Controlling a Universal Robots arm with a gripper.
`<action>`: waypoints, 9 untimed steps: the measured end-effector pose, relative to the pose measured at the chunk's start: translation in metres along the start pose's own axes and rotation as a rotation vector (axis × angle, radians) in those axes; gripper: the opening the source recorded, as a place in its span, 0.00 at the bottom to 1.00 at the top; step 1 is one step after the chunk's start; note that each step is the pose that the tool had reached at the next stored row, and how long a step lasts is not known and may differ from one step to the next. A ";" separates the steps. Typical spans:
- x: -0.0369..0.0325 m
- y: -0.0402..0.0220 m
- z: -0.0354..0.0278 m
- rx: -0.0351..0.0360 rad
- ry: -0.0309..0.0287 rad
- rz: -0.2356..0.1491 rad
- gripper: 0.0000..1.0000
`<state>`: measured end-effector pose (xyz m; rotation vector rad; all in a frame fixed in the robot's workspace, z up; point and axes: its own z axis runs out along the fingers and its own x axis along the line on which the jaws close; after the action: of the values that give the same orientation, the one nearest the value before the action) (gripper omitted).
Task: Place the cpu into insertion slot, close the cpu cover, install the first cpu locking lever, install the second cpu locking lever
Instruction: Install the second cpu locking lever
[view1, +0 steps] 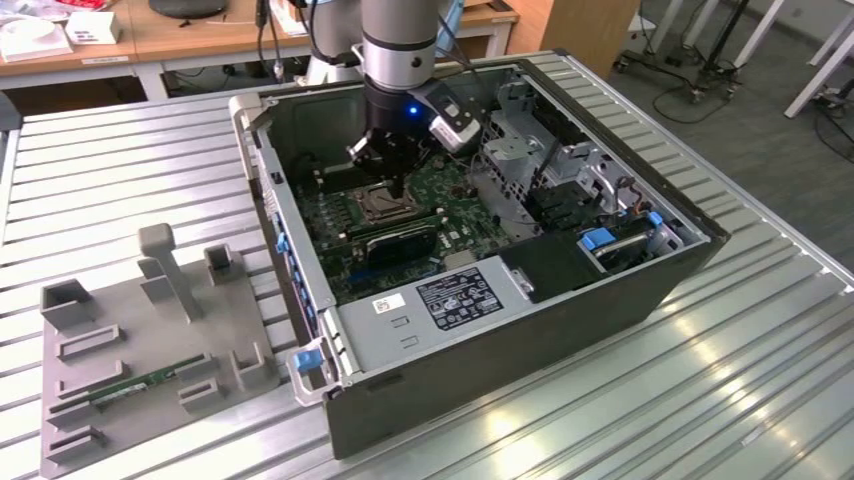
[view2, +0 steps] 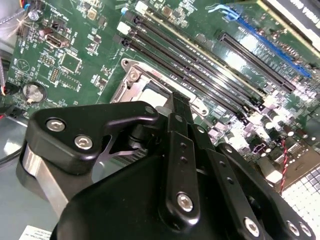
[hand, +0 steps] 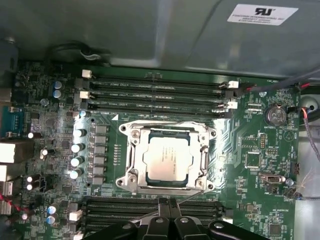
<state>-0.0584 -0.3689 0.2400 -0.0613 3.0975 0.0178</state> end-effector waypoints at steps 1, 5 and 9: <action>0.0012 -0.0004 0.0000 0.0001 -0.0006 0.000 0.11; 0.0048 -0.0015 -0.0002 0.0000 -0.0020 0.000 0.11; 0.0084 -0.0023 -0.0004 0.0001 -0.0041 0.000 0.11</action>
<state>-0.0667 -0.3715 0.2400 -0.0617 3.0934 0.0177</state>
